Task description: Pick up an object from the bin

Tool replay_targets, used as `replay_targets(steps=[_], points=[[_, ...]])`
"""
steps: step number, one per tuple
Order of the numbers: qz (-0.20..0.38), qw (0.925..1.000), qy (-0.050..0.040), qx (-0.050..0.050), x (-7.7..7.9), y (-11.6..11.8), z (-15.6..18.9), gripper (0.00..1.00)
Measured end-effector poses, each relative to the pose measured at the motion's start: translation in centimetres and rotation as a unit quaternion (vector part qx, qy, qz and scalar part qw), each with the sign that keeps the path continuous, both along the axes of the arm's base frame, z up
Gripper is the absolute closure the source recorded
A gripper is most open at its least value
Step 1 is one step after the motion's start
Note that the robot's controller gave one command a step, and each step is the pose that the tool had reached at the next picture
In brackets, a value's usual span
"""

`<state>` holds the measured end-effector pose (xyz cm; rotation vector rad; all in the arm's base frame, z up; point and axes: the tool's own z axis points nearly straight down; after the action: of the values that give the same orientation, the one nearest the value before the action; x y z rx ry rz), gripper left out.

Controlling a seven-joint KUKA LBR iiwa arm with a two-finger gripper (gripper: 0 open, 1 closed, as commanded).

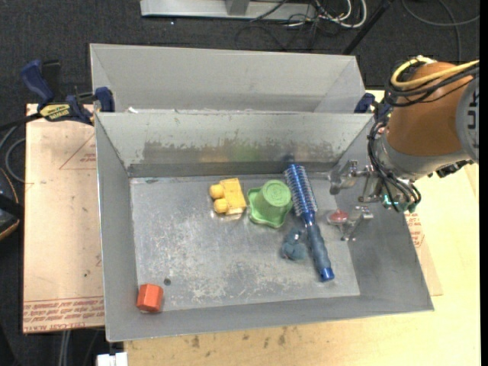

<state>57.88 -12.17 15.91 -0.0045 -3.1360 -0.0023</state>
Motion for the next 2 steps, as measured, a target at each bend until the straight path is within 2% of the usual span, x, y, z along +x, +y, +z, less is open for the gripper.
replay_targets(steps=[1, 2], points=[[0.052, 0.9986, -0.0102, -0.001, 3.8, 4.7, -5.9, 0.0], [0.133, 0.9911, -0.0108, -0.002, 6.2, 13.3, -8.2, 0.0]])
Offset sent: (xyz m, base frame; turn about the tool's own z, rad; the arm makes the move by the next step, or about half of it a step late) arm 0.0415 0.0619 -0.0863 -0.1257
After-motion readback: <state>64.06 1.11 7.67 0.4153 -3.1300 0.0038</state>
